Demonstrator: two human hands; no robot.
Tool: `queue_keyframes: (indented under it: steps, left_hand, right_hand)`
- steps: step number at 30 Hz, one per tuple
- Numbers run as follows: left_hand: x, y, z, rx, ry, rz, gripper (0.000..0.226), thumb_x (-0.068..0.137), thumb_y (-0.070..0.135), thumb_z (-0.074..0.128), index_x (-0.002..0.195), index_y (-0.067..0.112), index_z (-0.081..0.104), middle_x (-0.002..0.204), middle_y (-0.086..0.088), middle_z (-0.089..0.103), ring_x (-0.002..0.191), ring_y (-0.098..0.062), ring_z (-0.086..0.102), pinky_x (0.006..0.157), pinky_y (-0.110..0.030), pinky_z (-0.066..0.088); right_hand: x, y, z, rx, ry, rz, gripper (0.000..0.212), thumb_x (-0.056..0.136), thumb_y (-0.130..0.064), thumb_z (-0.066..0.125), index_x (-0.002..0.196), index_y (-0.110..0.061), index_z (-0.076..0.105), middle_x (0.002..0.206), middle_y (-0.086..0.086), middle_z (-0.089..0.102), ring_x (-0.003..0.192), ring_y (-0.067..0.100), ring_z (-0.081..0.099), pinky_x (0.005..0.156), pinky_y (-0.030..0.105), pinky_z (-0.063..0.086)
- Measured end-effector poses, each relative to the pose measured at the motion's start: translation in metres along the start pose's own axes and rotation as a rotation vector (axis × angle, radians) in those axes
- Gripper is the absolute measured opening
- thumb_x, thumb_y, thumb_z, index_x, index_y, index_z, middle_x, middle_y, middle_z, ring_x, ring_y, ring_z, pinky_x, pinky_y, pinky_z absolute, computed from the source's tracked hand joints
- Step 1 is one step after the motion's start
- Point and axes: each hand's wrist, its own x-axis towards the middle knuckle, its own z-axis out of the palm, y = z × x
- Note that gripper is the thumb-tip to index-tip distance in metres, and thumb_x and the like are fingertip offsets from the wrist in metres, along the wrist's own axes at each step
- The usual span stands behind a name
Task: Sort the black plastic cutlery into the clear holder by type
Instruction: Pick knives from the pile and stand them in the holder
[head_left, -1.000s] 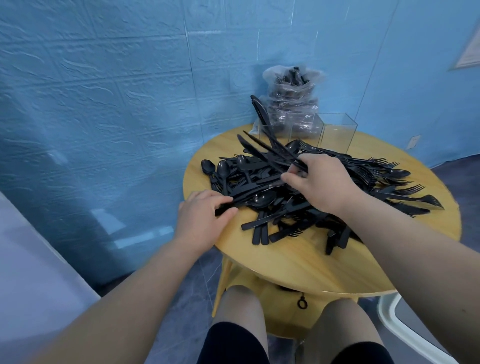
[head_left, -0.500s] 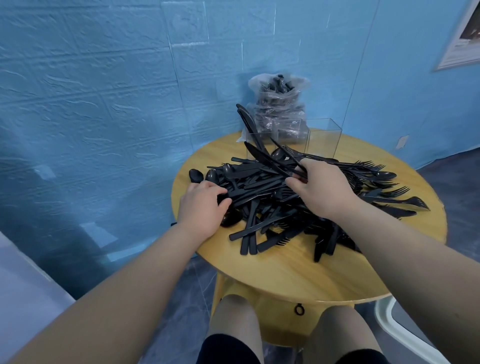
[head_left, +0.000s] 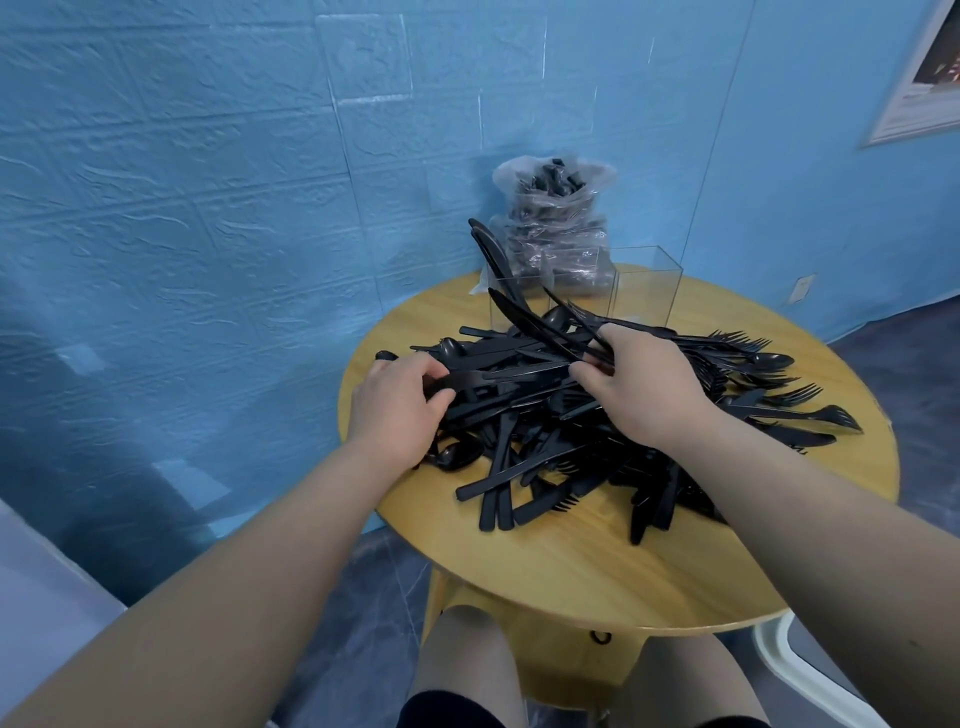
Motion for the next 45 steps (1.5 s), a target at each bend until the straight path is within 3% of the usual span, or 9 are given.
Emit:
queue_keyframes:
  steps: [10, 14, 18, 21, 24, 30, 33, 39, 45]
  left_hand:
    - [0.047, 0.048, -0.058, -0.562, 0.034, -0.090, 0.009, 0.086, 0.012, 0.064, 0.088, 0.022, 0.064, 0.075, 0.007, 0.058, 0.061, -0.009, 0.049, 0.053, -0.020, 0.038]
    - [0.064, 0.074, -0.080, -0.758, 0.109, -0.090, 0.004, 0.085, 0.013, 0.065, 0.088, 0.016, 0.065, 0.078, 0.005, 0.058, 0.069, -0.007, 0.050, 0.060, -0.014, 0.039]
    - [0.078, 0.089, -0.095, -0.909, 0.190, -0.130, 0.006, 0.085, 0.016, 0.062, 0.080, 0.017, 0.060, 0.088, -0.005, 0.067, 0.081, -0.015, 0.059, 0.074, -0.029, 0.044]
    - [0.076, 0.097, -0.095, -1.000, 0.176, -0.154, 0.008, 0.089, 0.011, 0.058, 0.083, 0.017, 0.056, 0.079, -0.005, 0.069, 0.076, -0.016, 0.063, 0.072, -0.032, 0.050]
    - [0.065, 0.104, -0.083, -1.011, 0.111, -0.182, 0.007, 0.091, 0.008, 0.059, 0.087, 0.013, 0.055, 0.074, -0.004, 0.068, 0.066, -0.013, 0.065, 0.063, -0.027, 0.053]
    - [0.048, 0.114, -0.058, -1.064, -0.004, -0.228, 0.017, 0.090, 0.005, 0.061, 0.081, 0.013, 0.048, 0.085, -0.013, 0.064, 0.068, -0.018, 0.065, 0.073, -0.039, 0.058]
    - [0.042, 0.117, -0.056, -1.078, -0.028, -0.202, 0.019, 0.089, 0.004, 0.062, 0.081, 0.016, 0.049, 0.084, -0.012, 0.067, 0.069, -0.017, 0.067, 0.072, -0.037, 0.058]
    - [0.037, 0.113, -0.058, -1.071, -0.074, -0.166, 0.015, 0.090, 0.001, 0.057, 0.089, 0.013, 0.066, 0.076, -0.003, 0.068, 0.057, -0.009, 0.065, 0.079, -0.036, 0.056]
    - [0.033, 0.111, -0.058, -1.114, -0.107, -0.150, 0.016, 0.094, 0.007, 0.055, 0.089, 0.013, 0.069, 0.077, 0.002, 0.069, 0.067, -0.005, 0.066, 0.071, -0.026, 0.058]
  right_hand:
    - [0.010, 0.003, -0.018, 0.104, 0.013, 0.050, 0.021, 0.093, -0.034, 0.055, 0.095, -0.013, 0.057, 0.083, 0.001, 0.066, 0.078, 0.023, 0.062, 0.074, 0.038, 0.052]
    - [0.013, 0.004, -0.029, 0.184, 0.029, 0.085, 0.023, 0.093, -0.033, 0.055, 0.099, -0.012, 0.059, 0.082, 0.004, 0.068, 0.076, 0.023, 0.063, 0.072, 0.036, 0.053]
    - [0.015, 0.006, -0.040, 0.365, 0.036, 0.140, 0.020, 0.089, -0.031, 0.058, 0.081, -0.012, 0.061, 0.080, 0.010, 0.067, 0.058, 0.017, 0.056, 0.053, 0.027, 0.042]
    - [0.014, 0.005, -0.047, 0.526, 0.031, 0.186, 0.024, 0.086, -0.028, 0.064, 0.077, -0.006, 0.062, 0.078, 0.021, 0.066, 0.051, 0.014, 0.047, 0.052, 0.025, 0.036]
    - [0.012, -0.001, -0.050, 0.592, 0.048, 0.163, 0.017, 0.087, -0.023, 0.063, 0.079, -0.008, 0.065, 0.076, 0.014, 0.070, 0.057, 0.016, 0.052, 0.055, 0.026, 0.039]
    - [0.006, -0.005, -0.034, 0.370, 0.121, -0.082, 0.023, 0.091, -0.021, 0.058, 0.069, -0.023, 0.058, 0.048, -0.011, 0.046, 0.045, 0.007, 0.038, 0.044, 0.018, 0.025]
    - [0.003, -0.003, -0.029, 0.292, 0.136, -0.136, 0.018, 0.093, -0.024, 0.055, 0.093, -0.037, 0.067, 0.048, -0.025, 0.049, 0.047, 0.001, 0.044, 0.045, 0.015, 0.025]
    - [0.002, -0.003, -0.025, 0.143, 0.120, -0.224, 0.030, 0.097, -0.032, 0.048, 0.123, -0.039, 0.060, 0.076, -0.005, 0.061, 0.068, 0.015, 0.054, 0.061, 0.033, 0.047]
    - [0.005, -0.001, -0.022, 0.059, 0.085, -0.269, 0.035, 0.099, -0.032, 0.041, 0.131, -0.038, 0.052, 0.078, -0.006, 0.057, 0.071, 0.018, 0.052, 0.060, 0.035, 0.046]
